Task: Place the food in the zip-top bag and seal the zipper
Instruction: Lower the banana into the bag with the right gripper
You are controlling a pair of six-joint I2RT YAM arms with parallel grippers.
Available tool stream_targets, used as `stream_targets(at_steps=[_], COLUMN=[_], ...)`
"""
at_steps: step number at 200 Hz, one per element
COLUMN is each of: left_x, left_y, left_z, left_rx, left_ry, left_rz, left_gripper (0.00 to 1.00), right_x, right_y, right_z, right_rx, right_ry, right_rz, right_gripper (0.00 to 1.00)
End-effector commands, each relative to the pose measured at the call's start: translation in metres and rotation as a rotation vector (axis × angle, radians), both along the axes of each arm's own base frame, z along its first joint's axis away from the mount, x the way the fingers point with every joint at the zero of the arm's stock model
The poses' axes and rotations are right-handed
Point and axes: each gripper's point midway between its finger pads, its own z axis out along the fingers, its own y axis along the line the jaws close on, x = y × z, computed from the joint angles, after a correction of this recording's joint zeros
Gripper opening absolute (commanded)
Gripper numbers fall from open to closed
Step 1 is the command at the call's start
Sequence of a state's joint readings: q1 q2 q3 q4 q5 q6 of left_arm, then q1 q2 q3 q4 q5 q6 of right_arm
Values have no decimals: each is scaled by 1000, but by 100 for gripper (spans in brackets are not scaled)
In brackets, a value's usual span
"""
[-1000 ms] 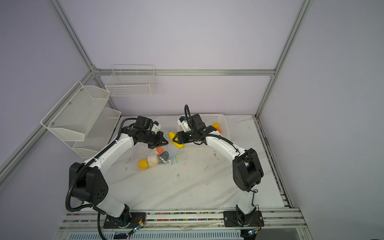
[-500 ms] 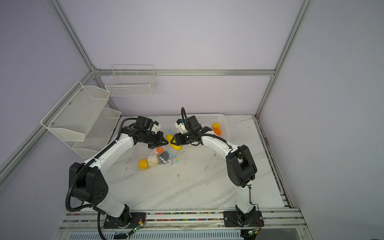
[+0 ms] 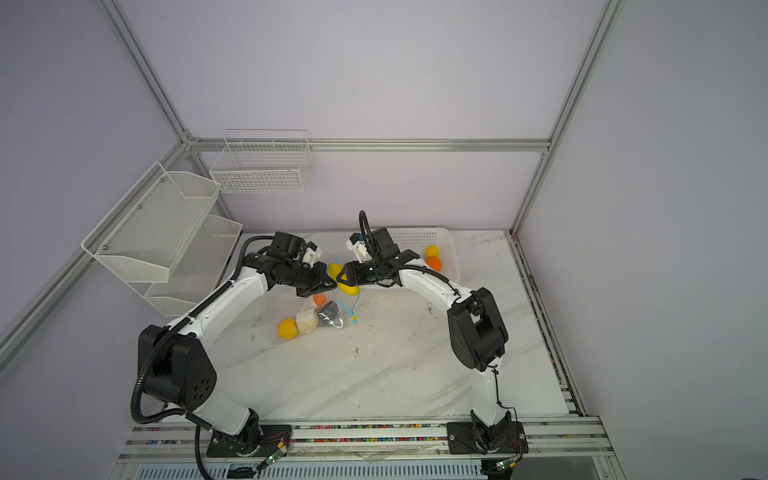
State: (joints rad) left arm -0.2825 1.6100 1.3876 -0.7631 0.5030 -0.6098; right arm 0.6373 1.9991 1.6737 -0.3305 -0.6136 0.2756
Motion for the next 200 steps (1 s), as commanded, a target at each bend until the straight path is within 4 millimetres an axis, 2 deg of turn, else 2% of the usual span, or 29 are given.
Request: stream_targets(at_steps=[1, 39, 128, 200], left_x=[5, 4, 2, 2], left_y=[-8, -8, -10, -11], left_z=[45, 45, 43, 42], left_rx=[-64, -66, -69, -76], left_ry=[-115, -112, -111, -110], left_rz=[-14, -14, -18, -22], left_gripper=[0, 0, 0, 0], right_x=[2, 1, 12, 12], right_y=[7, 10, 16, 19], right_z=[-4, -10, -17, -25], right_rx=[5, 6, 23, 12], right_ry=[0, 12, 35, 47], right_rz=[3, 4, -46, -62], right_gripper=[51, 51, 51, 55])
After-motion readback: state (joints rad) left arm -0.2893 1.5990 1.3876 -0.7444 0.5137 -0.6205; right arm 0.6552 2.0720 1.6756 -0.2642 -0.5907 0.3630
